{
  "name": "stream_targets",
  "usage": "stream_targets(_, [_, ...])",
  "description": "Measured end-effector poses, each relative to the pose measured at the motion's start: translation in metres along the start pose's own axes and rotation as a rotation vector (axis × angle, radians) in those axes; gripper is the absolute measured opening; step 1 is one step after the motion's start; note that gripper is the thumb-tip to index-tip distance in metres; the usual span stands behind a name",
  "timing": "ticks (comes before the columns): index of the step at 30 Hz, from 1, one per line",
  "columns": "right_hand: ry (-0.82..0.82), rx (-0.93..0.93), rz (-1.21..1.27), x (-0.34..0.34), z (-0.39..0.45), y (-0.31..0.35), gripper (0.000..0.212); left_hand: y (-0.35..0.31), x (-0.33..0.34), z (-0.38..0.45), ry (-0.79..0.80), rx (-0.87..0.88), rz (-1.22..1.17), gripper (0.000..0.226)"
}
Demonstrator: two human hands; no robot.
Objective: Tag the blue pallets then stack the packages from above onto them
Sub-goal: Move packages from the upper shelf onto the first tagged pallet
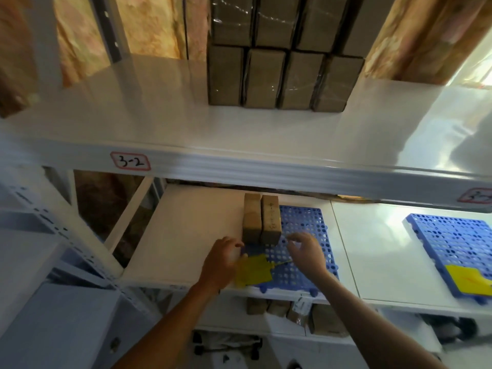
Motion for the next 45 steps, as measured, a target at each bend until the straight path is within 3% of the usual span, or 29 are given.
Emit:
stream_targets(2, [0.207, -0.097, -0.196, 0.015, -0.017, -0.011, 0.031, 0.012, 0.019, -0.019, 0.199, 0.102, 0.168, 0.046])
stream_targets(4, [0.311, -0.111, -0.322, 0.025, -0.030, -0.020, 0.034, 0.018, 0.028, -0.026, 0.269, 0.127, 0.233, 0.057])
stream_targets(9, [0.276, -0.177, -0.373, 0.023, -0.035, -0.012, 0.026, 0.007, 0.033, -0.025, 0.294, 0.193, 0.314, 0.056])
stream_targets(18, [0.279, -0.200, -0.382, 0.022, -0.045, -0.015, 0.027, 0.008, 0.040, -0.027, 0.340, 0.133, 0.252, 0.057])
stream_targets(27, [0.303, -0.122, -0.324, 0.019, -0.049, -0.013, 0.028, 0.003, 0.041, -0.025, 0.350, 0.129, 0.199, 0.055])
stream_targets(32, [0.208, 0.005, -0.215, 0.002, -0.051, -0.001, 0.037, -0.010, 0.032, -0.019, 0.325, 0.124, 0.199, 0.054])
stream_targets(38, [0.237, 0.164, -0.112, -0.033, -0.038, 0.045, 0.043, -0.039, -0.017, 0.002, 0.263, -0.133, 0.125, 0.058])
stream_targets(42, [0.222, 0.181, -0.133, -0.081, -0.040, 0.092, 0.048, -0.074, -0.068, 0.000, 0.249, -0.154, 0.181, 0.059])
stream_targets(45, [0.165, 0.100, -0.085, -0.108, -0.054, 0.136, 0.050, -0.119, -0.107, -0.020, 0.146, -0.100, 0.144, 0.056])
Point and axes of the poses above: each hand's wrist, its own z-axis towards the middle knuckle, its own x-axis out of the palm, y = z × x, the point moved 7 cm from there along z, towards the middle knuckle, and after that the axes turned 8 degrees about -x, right-handed, at the moved point
